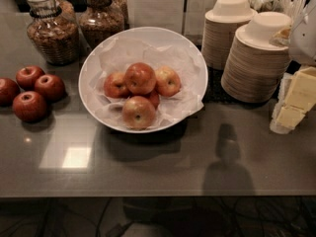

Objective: Pick apple from white bowl

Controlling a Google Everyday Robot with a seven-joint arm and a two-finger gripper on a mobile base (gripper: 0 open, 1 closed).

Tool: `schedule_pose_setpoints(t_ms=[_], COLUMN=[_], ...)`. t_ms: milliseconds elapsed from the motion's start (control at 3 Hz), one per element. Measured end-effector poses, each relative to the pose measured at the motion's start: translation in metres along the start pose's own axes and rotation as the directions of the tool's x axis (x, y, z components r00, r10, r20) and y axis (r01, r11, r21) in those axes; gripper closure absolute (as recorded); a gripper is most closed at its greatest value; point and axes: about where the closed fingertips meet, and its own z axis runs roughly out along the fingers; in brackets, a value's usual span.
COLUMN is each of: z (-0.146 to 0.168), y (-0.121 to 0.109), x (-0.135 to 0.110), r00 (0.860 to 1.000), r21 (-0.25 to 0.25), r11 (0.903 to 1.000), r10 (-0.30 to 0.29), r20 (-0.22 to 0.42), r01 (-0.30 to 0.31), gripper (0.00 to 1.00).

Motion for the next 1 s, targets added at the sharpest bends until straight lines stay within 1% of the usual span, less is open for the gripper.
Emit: schedule_pose_setpoints(t_ms=[333, 667, 1000], z=[0.004, 0.029, 0.041], y=[0.000, 0.004, 0.000], x=[-0.005, -0.030, -0.081], r00=[1.000, 0.994, 0.968], r21=[0.012, 0.003, 0.025], r11=[0.9999, 1.0000, 0.9996], r10=[0.000, 0.009, -0.016], r20=[0.012, 0.107, 0.250], r01=[0.000, -0.009, 0.010], gripper=[0.00, 0.00, 0.00])
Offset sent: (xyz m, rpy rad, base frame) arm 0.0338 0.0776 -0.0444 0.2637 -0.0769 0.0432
